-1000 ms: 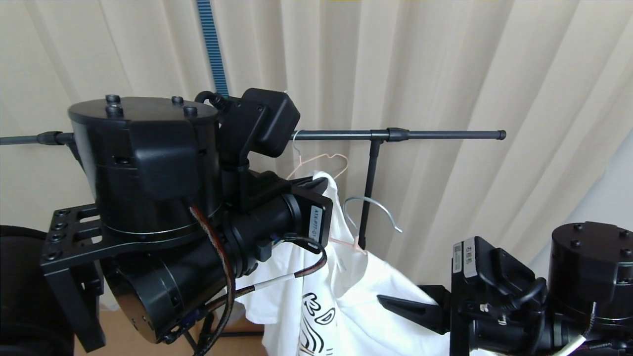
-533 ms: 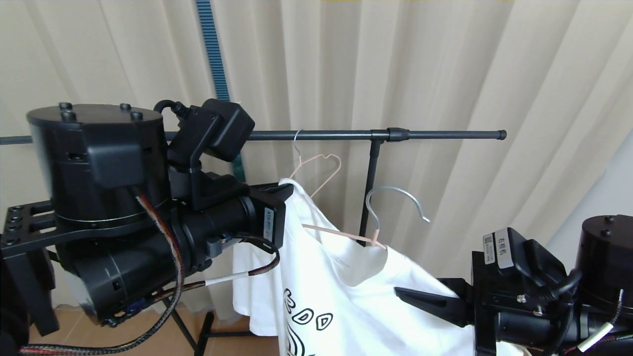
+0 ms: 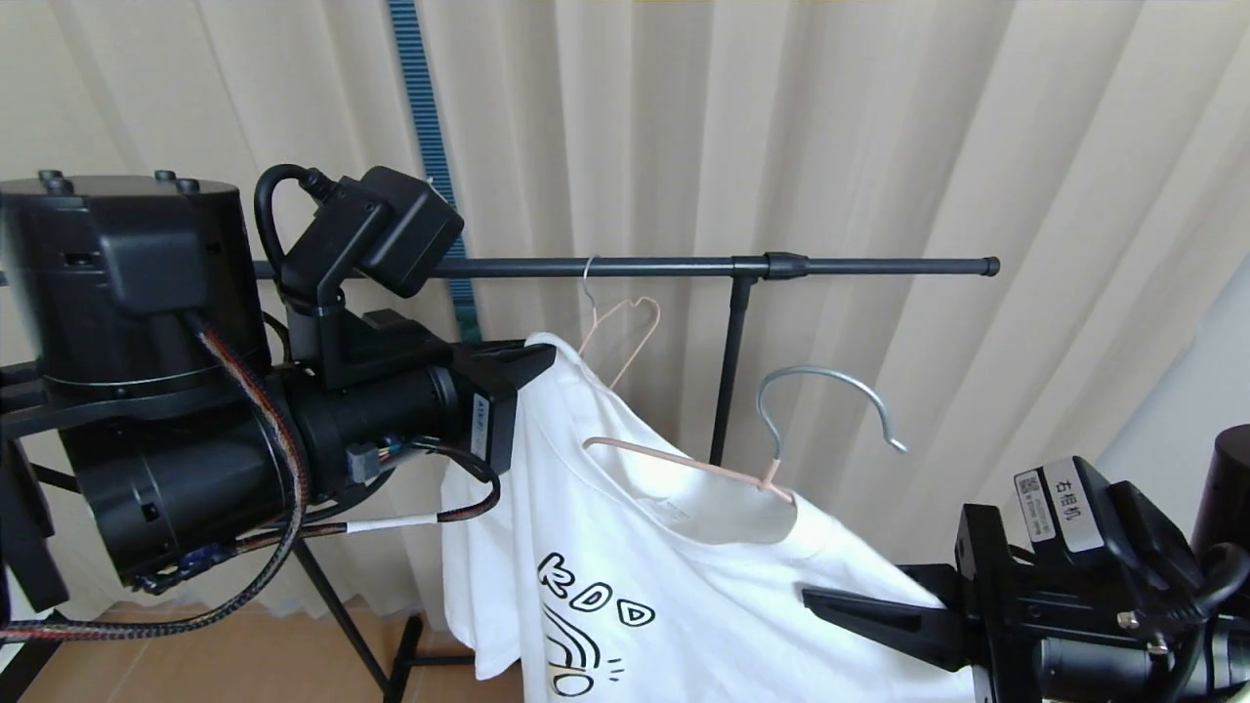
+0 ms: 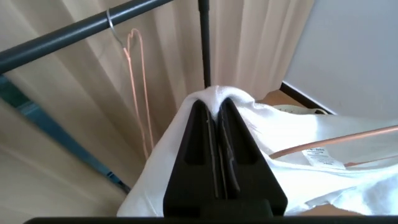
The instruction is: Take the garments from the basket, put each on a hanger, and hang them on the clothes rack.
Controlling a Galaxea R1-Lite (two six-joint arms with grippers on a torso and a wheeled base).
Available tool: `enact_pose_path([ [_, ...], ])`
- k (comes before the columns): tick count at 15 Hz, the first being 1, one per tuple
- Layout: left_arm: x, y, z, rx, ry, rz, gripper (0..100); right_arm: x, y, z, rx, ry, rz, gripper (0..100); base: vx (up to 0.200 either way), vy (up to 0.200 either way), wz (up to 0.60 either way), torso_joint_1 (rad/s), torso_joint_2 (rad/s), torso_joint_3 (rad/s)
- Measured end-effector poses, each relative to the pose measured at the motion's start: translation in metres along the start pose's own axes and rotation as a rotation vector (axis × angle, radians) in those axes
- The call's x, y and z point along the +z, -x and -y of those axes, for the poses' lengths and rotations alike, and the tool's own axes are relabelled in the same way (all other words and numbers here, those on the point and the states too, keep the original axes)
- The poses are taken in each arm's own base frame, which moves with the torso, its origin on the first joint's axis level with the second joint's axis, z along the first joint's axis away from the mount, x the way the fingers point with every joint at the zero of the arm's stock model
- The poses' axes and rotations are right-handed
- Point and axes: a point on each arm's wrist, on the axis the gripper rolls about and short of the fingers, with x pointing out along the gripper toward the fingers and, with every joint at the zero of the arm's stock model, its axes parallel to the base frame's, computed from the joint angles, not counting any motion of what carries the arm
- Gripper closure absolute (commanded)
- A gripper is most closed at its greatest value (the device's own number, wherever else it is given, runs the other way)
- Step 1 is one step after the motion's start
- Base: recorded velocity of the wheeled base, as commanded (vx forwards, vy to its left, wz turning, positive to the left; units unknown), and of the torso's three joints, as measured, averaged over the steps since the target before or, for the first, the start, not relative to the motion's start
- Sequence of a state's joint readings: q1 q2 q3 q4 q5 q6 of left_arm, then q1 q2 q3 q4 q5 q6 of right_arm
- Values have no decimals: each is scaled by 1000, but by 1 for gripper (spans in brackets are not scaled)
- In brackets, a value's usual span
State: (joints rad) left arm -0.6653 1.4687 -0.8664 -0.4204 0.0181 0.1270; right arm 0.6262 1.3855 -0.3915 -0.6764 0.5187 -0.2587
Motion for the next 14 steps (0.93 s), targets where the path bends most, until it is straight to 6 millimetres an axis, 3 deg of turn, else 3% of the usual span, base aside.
enact_pose_path([
  [4, 9, -1, -4, -13, -6, 32, 100, -1, -3, -10, 63, -7, -27, 100, 0, 0, 0, 0, 0, 0],
  [9, 22, -1, 21, -125, -15, 72, 100, -2, -21, -12, 109, -28, -64, 100, 0, 0, 0, 0, 0, 0],
  [14, 21, -1, 34, -175, 18, 53, 100, 3, -41, -1, 22, -125, -3, 100, 0, 0, 0, 0, 0, 0],
])
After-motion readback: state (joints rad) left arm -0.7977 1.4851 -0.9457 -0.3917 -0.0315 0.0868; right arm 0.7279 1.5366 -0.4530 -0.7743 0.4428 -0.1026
